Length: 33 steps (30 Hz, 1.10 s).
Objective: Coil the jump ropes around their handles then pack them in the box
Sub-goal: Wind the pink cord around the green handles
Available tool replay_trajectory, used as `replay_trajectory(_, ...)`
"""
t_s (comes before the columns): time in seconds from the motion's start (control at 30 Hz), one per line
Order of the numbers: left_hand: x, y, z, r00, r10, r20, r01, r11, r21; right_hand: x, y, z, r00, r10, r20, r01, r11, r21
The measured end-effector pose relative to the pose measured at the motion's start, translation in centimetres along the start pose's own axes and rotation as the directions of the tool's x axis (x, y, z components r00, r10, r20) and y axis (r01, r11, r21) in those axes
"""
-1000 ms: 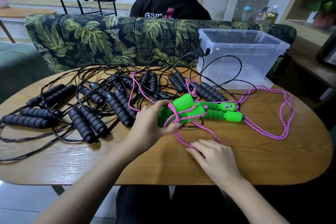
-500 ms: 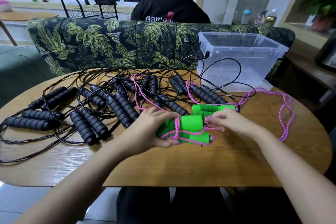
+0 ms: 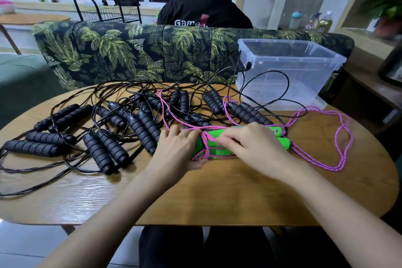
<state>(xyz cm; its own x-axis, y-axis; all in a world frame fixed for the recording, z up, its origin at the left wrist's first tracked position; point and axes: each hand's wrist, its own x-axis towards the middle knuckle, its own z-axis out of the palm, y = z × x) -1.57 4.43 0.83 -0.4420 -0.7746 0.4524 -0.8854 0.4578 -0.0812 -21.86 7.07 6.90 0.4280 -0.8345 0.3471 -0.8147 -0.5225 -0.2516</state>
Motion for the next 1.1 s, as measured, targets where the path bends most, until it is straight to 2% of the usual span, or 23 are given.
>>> replay_trajectory(0.13, -0.1, -0.9, -1.0, 0.981, -0.145, 0.127, 0.158, 0.982, -0.099, -2.8, 1.9, 0.7, 0.998, 0.005, -0.063, -0.011, 0.995, -0.098)
replay_trajectory(0.2, -0.2, -1.2, -1.3, 0.974, -0.193, 0.115, 0.207, 0.969, -0.132, -3.9, 2.8, 1.2, 0.988, -0.045, -0.145, 0.02, 0.986, -0.165)
replay_trajectory(0.27, -0.1, -1.6, -1.4, 0.966, -0.248, 0.067, 0.257, 0.936, -0.242, -4.9, 3.1, 1.8, 0.978, -0.047, -0.204, -0.003, 0.971, -0.237)
replay_trajectory(0.37, 0.0, -1.9, -1.6, 0.947, -0.321, 0.023, 0.289, 0.815, -0.502, -6.2, 2.9, 3.8, 0.966, -0.072, -0.249, 0.009, 0.97, -0.242)
replay_trajectory(0.5, 0.4, -1.0, -2.5, 0.938, -0.334, 0.096, 0.296, 0.622, -0.725, -6.5, 0.1, 6.8, 0.948, -0.126, -0.293, 0.047, 0.964, -0.262)
replay_trajectory(0.63, 0.6, -0.7, -3.0, 0.937, -0.329, 0.119, 0.302, 0.585, -0.753, -5.7, -0.7, 8.0, 0.929, -0.105, -0.355, 0.004, 0.961, -0.275)
replay_trajectory(0.8, 0.7, -0.1, -2.2, 0.925, -0.366, 0.1, 0.319, 0.608, -0.727, -5.4, -1.1, 9.1, 0.893, -0.258, -0.368, 0.121, 0.926, -0.358)
replay_trajectory(0.9, 0.7, -0.4, -2.1, 0.916, -0.396, 0.072, 0.326, 0.626, -0.708, -6.0, 0.6, 9.0, 0.91, -0.267, -0.316, 0.139, 0.916, -0.375)
replay_trajectory(1.1, 0.7, -1.7, -2.8, 0.92, -0.386, 0.067, 0.312, 0.618, -0.722, -6.4, 7.2, 6.9, 0.978, -0.179, -0.111, 0.171, 0.982, -0.081)
